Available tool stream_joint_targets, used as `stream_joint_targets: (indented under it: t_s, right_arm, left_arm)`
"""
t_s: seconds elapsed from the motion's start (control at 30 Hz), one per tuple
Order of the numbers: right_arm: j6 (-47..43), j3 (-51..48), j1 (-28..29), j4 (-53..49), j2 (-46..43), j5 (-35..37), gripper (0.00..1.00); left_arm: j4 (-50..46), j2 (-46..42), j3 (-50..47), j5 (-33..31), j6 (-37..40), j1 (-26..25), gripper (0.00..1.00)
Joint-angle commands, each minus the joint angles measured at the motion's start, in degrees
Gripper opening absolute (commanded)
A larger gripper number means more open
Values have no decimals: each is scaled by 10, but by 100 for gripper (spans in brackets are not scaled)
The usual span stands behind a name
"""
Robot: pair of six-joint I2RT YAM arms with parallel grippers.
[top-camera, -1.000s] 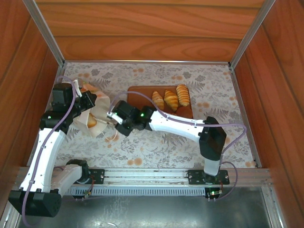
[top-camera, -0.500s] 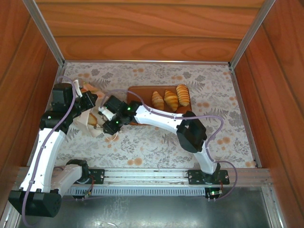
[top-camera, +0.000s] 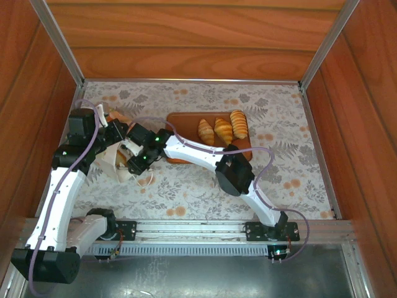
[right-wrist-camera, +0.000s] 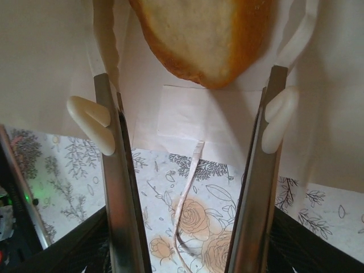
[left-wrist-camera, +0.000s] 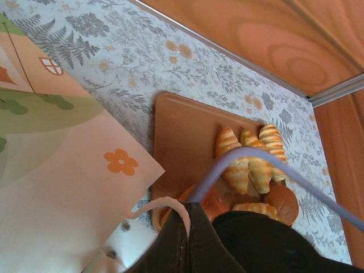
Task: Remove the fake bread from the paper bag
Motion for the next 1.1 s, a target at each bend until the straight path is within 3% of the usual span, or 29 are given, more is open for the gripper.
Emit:
stream_joint_targets:
  t_s: [0.0, 0.13, 0.27, 0.57, 0.8, 1.07]
  right_arm:
    - [6, 26, -1, -11, 7, -17, 59]
    - [8, 23, -1, -18, -2, -7, 44]
    - [8, -5, 0, -7, -39, 42, 39]
    - [44, -120, 12, 57, -143, 178, 38]
    - [46, -141, 24, 56, -163, 211, 38]
    - [38, -168, 27, 72, -204, 188, 39]
  left_arm:
    - [18, -2, 12, 10, 3, -3, 0]
    - [18, -3, 11, 4, 3, -3, 0]
    - [18, -8, 6, -11, 4, -4, 0]
    - [14, -30, -6, -75, 11, -3, 0]
    - [-9, -33, 12, -89, 50, -3, 0]
    - [-18, -46, 19, -108, 76, -3, 0]
